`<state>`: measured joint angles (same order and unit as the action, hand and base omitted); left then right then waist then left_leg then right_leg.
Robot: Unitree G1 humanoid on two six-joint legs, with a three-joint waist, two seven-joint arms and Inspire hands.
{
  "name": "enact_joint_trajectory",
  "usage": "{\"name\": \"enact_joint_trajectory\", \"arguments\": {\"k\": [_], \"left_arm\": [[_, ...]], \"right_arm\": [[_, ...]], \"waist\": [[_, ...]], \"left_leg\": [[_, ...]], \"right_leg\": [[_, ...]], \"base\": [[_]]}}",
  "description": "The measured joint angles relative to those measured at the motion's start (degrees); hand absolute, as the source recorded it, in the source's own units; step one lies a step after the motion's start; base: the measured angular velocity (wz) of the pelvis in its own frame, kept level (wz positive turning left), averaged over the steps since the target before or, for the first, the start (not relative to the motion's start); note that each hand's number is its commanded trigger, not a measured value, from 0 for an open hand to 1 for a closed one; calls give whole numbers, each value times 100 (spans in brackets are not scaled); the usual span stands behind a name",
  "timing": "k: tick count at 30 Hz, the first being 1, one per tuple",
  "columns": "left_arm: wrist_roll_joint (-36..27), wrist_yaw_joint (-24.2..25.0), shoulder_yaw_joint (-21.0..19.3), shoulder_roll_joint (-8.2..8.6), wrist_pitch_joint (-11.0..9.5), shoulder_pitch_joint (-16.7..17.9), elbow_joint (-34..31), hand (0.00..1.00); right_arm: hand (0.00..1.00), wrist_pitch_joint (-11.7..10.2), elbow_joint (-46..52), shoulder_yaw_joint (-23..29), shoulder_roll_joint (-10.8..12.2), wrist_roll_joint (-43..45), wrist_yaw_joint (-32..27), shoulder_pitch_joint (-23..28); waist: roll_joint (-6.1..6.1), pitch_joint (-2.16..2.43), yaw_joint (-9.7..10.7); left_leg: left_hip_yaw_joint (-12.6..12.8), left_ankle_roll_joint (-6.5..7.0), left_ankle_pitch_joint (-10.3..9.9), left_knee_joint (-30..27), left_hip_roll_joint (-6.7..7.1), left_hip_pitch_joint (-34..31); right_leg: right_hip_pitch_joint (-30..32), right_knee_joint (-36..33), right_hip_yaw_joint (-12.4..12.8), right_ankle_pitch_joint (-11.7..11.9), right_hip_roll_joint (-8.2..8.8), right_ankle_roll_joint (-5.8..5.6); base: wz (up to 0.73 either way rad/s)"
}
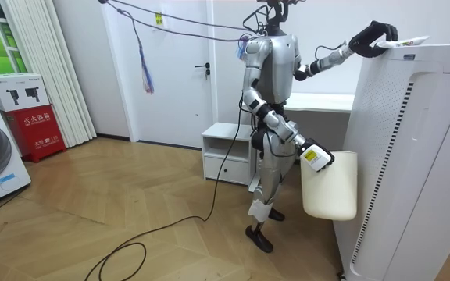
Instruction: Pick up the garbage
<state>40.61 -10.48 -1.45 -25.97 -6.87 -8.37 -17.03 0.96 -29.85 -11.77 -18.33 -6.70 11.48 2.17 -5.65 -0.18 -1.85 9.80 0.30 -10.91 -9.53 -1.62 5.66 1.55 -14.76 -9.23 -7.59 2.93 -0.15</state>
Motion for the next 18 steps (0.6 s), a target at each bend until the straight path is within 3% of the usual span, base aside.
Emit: {"name": "enact_joint_trajectory", "arguments": {"k": [9, 14, 18], "left_arm": [[-329, 0, -22, 0, 29, -59, -1, 100], [-1823, 262, -172, -11, -2, -97, 9, 100], [-2670, 399, -191, -94, -51, -78, 16, 100]], "right_arm": [[100, 17, 138, -3, -6, -21, -82, -1], [100, 17, 138, -6, -22, -106, -83, -22], [100, 17, 138, -75, -73, -328, -79, -37]], "waist": [[-8, -9, 3], [7, -20, 22], [10, -22, -2]], "left_leg": [[29, 2, 1, 38, 13, 10], [-60, 5, -1, 48, 13, -21], [-74, 5, -2, 47, 25, -19]], "right_leg": [[25, 10, 38, -20, 5, -17], [31, 80, -25, -21, 11, -21], [16, 114, -44, -36, 22, -43]], "base": [[-2], [6], [5]]}}
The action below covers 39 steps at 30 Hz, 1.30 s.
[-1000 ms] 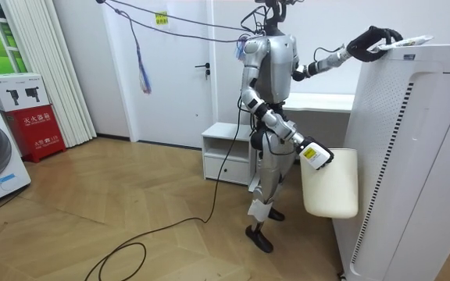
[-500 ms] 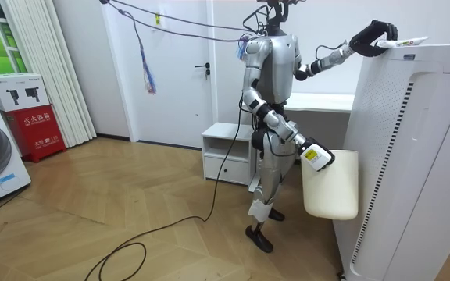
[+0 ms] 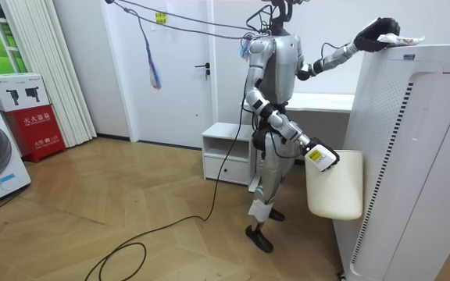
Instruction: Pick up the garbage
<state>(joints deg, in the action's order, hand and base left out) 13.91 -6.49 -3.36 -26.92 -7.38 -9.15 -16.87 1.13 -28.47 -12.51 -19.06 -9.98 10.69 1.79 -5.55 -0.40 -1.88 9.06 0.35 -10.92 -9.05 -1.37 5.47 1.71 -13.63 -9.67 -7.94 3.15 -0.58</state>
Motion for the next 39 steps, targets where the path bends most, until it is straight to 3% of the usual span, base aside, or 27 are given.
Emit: {"name": "enact_joint_trajectory", "arguments": {"k": [4, 11, 15, 31, 39], "left_arm": [[-976, 95, 0, -80, -45, 68, -15, 100], [-2252, 353, 4, -79, -202, 134, -34, 100], [-2493, 498, 4, -80, -301, 133, -46, 100], [-3265, 941, 43, -81, -604, 245, -51, 100], [-4118, 1049, 180, -78, -712, 339, -237, 100]], "right_arm": [[100, 0, 0, -57, -138, -115, 1, -15], [100, 42, -21, -228, -182, -140, -184, -77], [100, 148, -206, -318, -190, -149, -193, -262], [100, 151, -236, -450, -242, -347, -317, -309], [100, 150, -234, -441, -235, -347, -296, -310]], "waist": [[-3, 2, 4], [-6, 5, 2], [-6, 4, 2], [10, -3, 8], [-12, 12, 10]], "left_leg": [[-31, 0, 0, 7, 29, 13], [-44, 0, 0, 36, 45, 4], [-45, 1, 1, 35, 61, -34], [-62, 1, 1, 28, 74, -72], [-124, 1, 1, 28, 81, -130]], "right_leg": [[-22, 23, -18, -19, 35, -30], [-133, 100, -124, -18, 62, -62], [-83, 100, -152, -29, 83, -78], [-96, 98, -177, -35, 99, -89], [-23, 107, -218, -38, 104, -93]], "base": [[1], [7], [5], [0], [2]]}}
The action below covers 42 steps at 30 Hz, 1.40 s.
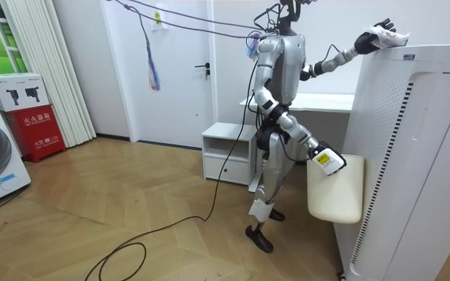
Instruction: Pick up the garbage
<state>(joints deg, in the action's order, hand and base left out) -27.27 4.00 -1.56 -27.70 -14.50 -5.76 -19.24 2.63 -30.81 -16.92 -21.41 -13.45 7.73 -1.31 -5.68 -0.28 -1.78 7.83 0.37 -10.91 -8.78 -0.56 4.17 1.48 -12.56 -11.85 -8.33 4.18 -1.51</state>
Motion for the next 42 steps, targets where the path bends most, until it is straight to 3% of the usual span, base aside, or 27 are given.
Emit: {"name": "enact_joint_trajectory", "arguments": {"k": [3, 7, 9, 11, 13, 21, 26, 33, 37, 42], "left_arm": [[-265, 147, 88, -1, -23, 33, -134, 100], [-356, 744, 664, -75, -60, 119, -308, 100], [-342, 1146, 1116, -139, 140, 192, -398, 100], [-100, 1506, 1513, -228, 542, 314, -391, 100], [42, 1745, 1639, -327, 734, 335, -389, 100], [515, 2258, 1760, -349, 842, 507, -112, 100], [577, 2322, 1943, -220, 935, 847, 573, 100], [1006, 2322, 2088, -199, 1019, 845, 899, 100], [1286, 2298, 2215, -26, 1025, 764, 1672, 100], [1588, 2239, 2216, 228, 1026, 750, 1956, 100]], "right_arm": [[100, -2, 7, 3, 2, -5, 96, 0], [100, -9, 26, 3, 7, -4, 131, -9], [100, -11, 28, 3, 22, -3, 143, -32], [100, -33, 29, 2, 57, 0, 164, -65], [100, -73, 28, 2, 82, 0, 152, -65], [100, -151, 2, -2, 10, 0, 55, -71], [100, -262, -370, -72, 91, -4, -89, -111], [100, -263, -478, -210, 95, -31, -133, -321], [100, -397, -810, -250, 143, -227, -218, -379], [100, -435, -993, -267, 155, -249, -285, -488]], "waist": [[8, 1, 0], [51, -21, -8], [57, -25, -3], [66, -32, 4], [77, -40, 17], [7, -76, 24], [40, -113, 47], [93, -132, 184], [90, -130, 227], [89, -128, 205]], "left_leg": [[-23, 0, 0, -22, -1, -57], [-25, 0, 0, -36, -1, -73], [-14, 0, 0, -56, -4, -114], [-23, 0, 0, -72, -35, -196], [-23, 0, 0, -79, -63, -244], [5, 0, 0, -83, -93, -255], [14, 0, 1, -112, -86, -425], [5, 32, 20, -302, -60, -883], [7, 32, 21, -360, -73, -1014], [23, 32, 21, -471, -86, -1274]], "right_leg": [[11, -13, -12, 1, 3, 2], [13, -12, -24, 1, 7, 2], [57, -24, -19, 7, 6, 10], [149, -32, 6, 32, -25, 43], [194, -24, 6, 46, -54, 67], [222, -19, 39, 65, -88, 98], [413, -115, 29, 67, -65, 103], [877, -324, 31, 74, -3, 123], [1000, -340, 28, 90, -8, 148], [1244, -415, 34, 100, -4, 164]], "base": [[1], [0], [-2], [-9], [-5], [-2], [2], [-1], [-1], [0]]}}
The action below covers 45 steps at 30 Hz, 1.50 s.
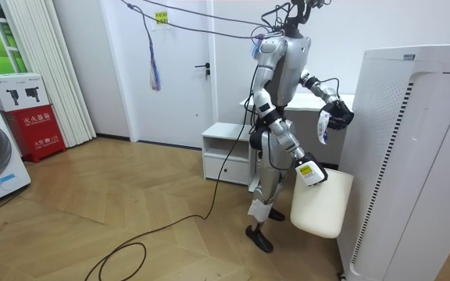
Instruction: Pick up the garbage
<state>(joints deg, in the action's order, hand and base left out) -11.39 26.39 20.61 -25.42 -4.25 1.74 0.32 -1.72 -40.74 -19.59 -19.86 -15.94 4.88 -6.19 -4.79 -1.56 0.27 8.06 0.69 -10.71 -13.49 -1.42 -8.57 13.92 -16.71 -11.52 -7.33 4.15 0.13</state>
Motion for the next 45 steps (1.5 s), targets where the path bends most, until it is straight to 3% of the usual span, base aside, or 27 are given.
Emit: {"name": "enact_joint_trajectory", "arguments": {"k": [7, 14, 22, 23, 24, 28, 32, 45], "left_arm": [[44, 3, 93, 337, -6, -329, 484, 100], [536, -125, 158, 723, -20, -566, 1014, 100], [532, -463, 204, 913, -148, -686, 1287, 100], [533, -511, 204, 963, -159, -745, 1376, 40], [533, -533, 204, 985, -162, -774, 1426, 4], [536, -618, 205, 1175, -171, -892, 1674, 0], [541, -689, 208, 1243, -221, -893, 1716, 0], [610, -880, 210, 1245, -375, -910, 1925, 0]], "right_arm": [[100, -16, -138, -57, 51, 11, -23, -101], [100, -39, -355, -52, 307, -10, -47, -398], [100, -176, -361, -53, 420, 1, -2, -398], [100, -199, -361, -54, 437, 4, 11, -399], [100, -203, -361, -54, 443, 4, 15, -399], [100, -203, -369, -53, 467, 4, 69, -399], [100, -203, -409, -52, 472, 6, 155, -398], [100, -224, -609, -48, 561, 71, 299, -405]], "waist": [[4, -3, -26], [124, -16, -35], [174, -28, -36], [187, -36, -38], [195, -41, -37], [222, -58, -34], [237, -66, -39], [351, -72, -37]], "left_leg": [[21, 0, 0, -37, -4, -109], [103, 12, 13, -152, 8, -393], [100, 12, 13, -154, 8, -398], [102, 12, 13, -154, 7, -407], [103, 12, 13, -154, 7, -412], [107, 12, 13, -192, 6, -467], [115, 12, 13, -192, 1, -476], [115, 12, 12, -219, 3, -491]], "right_leg": [[116, -44, 1, 11, 8, 18], [468, -219, 61, 14, 46, 41], [477, -219, 71, 14, 54, 42], [491, -221, 74, 14, 62, 42], [497, -223, 74, 14, 70, 42], [530, -226, 71, 14, 72, 42], [539, -222, 73, 14, 72, 42], [542, -225, 72, 16, 62, 44]], "base": [[-1], [-5], [0], [0], [0], [0], [0], [0]]}}
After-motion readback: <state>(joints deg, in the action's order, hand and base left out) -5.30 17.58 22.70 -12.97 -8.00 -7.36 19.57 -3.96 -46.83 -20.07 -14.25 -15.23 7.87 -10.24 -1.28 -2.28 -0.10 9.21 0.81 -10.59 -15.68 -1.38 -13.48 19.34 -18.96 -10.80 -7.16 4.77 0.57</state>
